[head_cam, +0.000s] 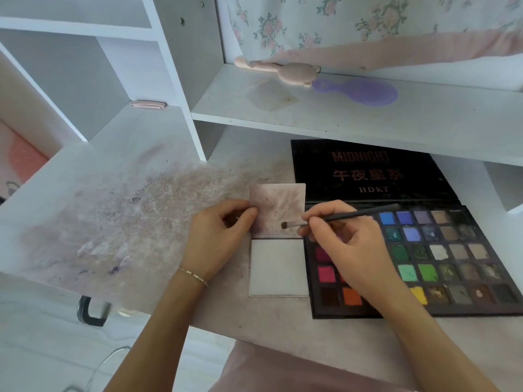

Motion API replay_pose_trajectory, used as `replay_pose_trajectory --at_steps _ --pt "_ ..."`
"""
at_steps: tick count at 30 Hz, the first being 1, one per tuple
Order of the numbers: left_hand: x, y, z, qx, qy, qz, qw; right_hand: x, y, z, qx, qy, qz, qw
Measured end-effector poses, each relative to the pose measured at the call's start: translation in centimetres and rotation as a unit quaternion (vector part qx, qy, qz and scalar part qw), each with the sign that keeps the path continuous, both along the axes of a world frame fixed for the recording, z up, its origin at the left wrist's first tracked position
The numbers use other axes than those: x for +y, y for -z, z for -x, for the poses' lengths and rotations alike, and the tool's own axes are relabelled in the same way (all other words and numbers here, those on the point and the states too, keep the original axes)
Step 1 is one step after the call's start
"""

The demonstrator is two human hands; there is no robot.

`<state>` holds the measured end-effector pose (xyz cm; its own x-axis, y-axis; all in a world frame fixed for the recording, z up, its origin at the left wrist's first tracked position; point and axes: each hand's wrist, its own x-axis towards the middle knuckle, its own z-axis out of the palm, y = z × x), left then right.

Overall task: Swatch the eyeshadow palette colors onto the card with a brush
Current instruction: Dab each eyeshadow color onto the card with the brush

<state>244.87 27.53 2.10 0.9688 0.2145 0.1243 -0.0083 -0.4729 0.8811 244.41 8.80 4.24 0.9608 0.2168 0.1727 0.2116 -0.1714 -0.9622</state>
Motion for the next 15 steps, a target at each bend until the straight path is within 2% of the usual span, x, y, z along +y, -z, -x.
replay_pose_trajectory --at_steps 6,15 --pt "0.2 0.6 -0.4 -0.015 0.002 -0.013 1.000 2.5 0.8 0.4 -0.007 -0.053 0.050 0.997" --pt "0.4 1.1 -0.6 -0.015 -0.010 -0.038 0.999 2.9 1.3 0.3 -0.010 -0.045 0.073 0.996"
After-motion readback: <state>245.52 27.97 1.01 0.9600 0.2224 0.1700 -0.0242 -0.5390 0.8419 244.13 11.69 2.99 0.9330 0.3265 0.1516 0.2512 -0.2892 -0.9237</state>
